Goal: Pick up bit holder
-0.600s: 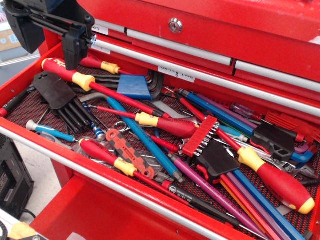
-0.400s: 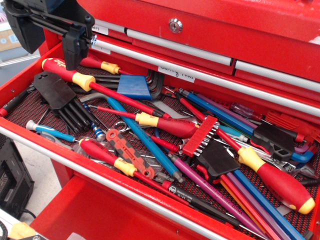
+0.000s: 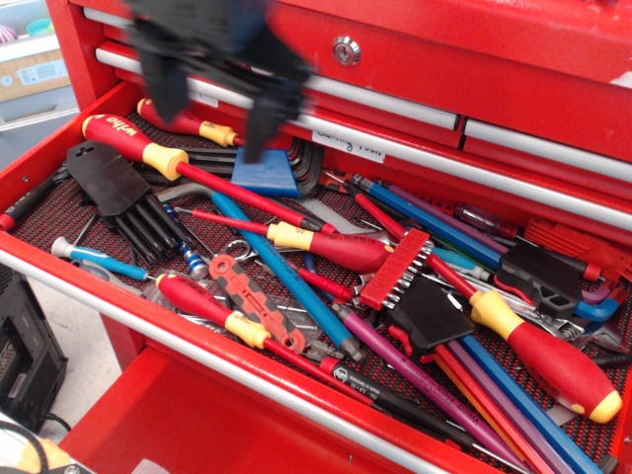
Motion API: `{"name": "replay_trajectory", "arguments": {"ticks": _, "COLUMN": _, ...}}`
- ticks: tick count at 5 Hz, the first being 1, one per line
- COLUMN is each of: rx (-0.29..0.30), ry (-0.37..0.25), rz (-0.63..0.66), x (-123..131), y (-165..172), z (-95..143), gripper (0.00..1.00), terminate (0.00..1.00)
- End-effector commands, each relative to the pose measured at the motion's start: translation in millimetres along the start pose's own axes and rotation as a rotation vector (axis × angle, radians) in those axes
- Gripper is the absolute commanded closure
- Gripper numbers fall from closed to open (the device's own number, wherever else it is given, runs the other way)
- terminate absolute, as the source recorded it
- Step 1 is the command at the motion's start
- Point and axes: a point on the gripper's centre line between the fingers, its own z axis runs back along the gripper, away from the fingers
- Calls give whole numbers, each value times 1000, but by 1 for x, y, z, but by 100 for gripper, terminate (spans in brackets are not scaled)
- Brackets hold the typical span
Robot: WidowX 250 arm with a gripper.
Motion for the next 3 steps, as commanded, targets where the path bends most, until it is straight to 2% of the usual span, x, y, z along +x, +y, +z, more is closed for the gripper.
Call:
{"name": "replay_trajectory", "arguments": {"ticks": 1, "rx": -22, "ry": -76, "rz": 31, "x": 24, "y": -68, "z": 4, "gripper": 0, "terminate": 0}}
{"name": "replay_trajectory", "arguments": {"ticks": 2, "rx": -58, "ry": -94, "rz": -25, "x": 34, "y": -98, "z": -19, "gripper": 0, "terminate": 0}}
{"name": "replay_trajectory", "arguments": {"ticks": 3, "rx": -66, "ry": -99, "rz": -56, "x": 42, "y": -113, "z": -33, "gripper": 0, "terminate": 0}}
